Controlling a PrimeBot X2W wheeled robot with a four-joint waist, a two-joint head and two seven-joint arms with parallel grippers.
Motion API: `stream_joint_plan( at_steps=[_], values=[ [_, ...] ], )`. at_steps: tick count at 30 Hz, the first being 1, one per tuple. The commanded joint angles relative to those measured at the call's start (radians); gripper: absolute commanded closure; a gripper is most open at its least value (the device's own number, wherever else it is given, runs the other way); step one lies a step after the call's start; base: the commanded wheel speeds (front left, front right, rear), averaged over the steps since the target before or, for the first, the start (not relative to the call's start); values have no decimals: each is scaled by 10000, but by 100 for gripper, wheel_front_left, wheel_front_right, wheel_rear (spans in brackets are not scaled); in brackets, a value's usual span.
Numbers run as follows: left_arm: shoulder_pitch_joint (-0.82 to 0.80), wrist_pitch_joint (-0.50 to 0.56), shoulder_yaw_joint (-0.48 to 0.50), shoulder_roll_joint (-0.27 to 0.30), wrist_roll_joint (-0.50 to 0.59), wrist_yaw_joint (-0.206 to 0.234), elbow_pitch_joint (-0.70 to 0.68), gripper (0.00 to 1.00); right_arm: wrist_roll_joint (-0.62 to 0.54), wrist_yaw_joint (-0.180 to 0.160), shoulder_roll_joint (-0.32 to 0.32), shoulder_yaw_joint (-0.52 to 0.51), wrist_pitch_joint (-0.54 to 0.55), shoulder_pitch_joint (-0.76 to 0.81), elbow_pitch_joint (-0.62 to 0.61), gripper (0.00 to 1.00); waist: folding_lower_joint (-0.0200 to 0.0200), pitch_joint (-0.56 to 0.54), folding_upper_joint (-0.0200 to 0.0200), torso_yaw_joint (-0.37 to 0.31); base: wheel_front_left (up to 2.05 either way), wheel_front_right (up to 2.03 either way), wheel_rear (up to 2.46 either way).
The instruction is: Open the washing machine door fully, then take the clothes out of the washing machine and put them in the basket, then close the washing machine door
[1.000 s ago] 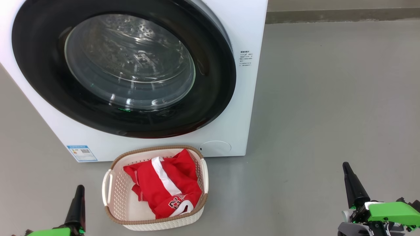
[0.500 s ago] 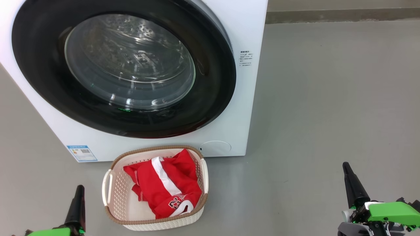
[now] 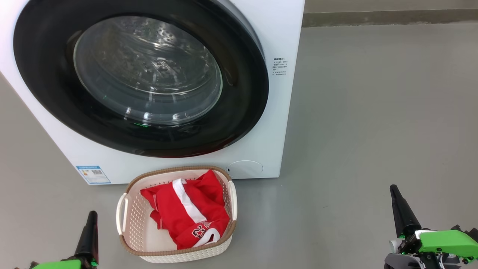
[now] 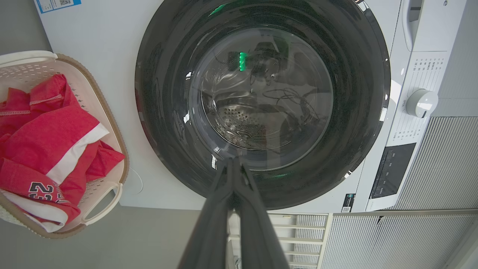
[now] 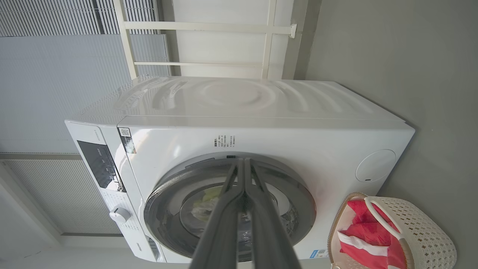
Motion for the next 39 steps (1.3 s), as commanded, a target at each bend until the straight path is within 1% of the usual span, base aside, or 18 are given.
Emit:
stream_joint_plan(
  at_steps=[1, 39],
  values=[
    [-383, 34, 354, 168, 66, -33, -263, 100, 47, 16, -29, 223, 84, -87, -305, 100, 0, 0, 0, 0, 0, 0, 0],
    [-386, 62, 389, 144, 95, -33, -262, 100, 46, 16, -28, 221, 85, -87, -305, 100, 0, 0, 0, 0, 0, 0, 0]
  ],
)
